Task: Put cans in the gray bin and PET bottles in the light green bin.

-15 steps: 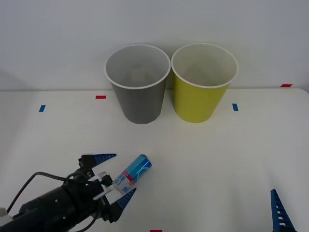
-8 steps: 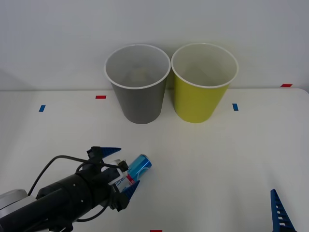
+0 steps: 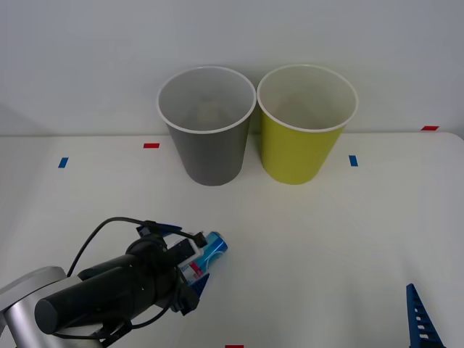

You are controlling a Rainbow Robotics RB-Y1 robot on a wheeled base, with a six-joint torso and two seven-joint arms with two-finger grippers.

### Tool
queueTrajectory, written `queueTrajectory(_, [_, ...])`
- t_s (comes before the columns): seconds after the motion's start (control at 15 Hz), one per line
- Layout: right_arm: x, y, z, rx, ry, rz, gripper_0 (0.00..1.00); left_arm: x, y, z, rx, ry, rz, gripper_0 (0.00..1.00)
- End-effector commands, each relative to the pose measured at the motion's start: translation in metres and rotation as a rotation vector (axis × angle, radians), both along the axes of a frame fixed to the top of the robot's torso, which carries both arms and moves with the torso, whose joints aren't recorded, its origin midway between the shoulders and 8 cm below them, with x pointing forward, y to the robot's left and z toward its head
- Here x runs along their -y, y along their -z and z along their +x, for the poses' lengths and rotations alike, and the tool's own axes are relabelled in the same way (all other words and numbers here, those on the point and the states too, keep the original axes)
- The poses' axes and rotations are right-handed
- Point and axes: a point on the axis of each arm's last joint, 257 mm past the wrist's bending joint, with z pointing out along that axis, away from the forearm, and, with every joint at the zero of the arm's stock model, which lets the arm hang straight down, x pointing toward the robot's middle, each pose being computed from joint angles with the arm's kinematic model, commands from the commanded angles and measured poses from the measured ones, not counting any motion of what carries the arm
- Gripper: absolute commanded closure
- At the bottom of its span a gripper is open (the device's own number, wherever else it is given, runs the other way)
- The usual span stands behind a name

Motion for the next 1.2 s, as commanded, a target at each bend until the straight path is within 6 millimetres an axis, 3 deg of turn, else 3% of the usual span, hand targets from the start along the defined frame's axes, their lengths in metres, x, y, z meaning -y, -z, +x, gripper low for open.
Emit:
queueTrajectory(0.07, [0.000, 0.000, 0.000, 0.000, 0.000, 0.000, 0.00, 0.006, -0.002, 0.004, -0.041, -0.023, 0.016, 0.00])
queueTrajectory(0.53, [0.000, 0.000, 0.000, 0.000, 0.000, 0.000, 0.00, 0.021, -0.005, 0.001, -0.154, -0.068, 0.047, 0.00])
queueTrajectory(0.8, [0.000, 0.000, 0.000, 0.000, 0.000, 0.000, 0.00, 0.015, 0.003, 0.001, -0.194, -0.104, 0.098, 0.00])
queueTrajectory(1.2, [0.000, 0.000, 0.000, 0.000, 0.000, 0.000, 0.00, 0.025, 0.002, 0.025, -0.207, -0.131, 0.124, 0.00])
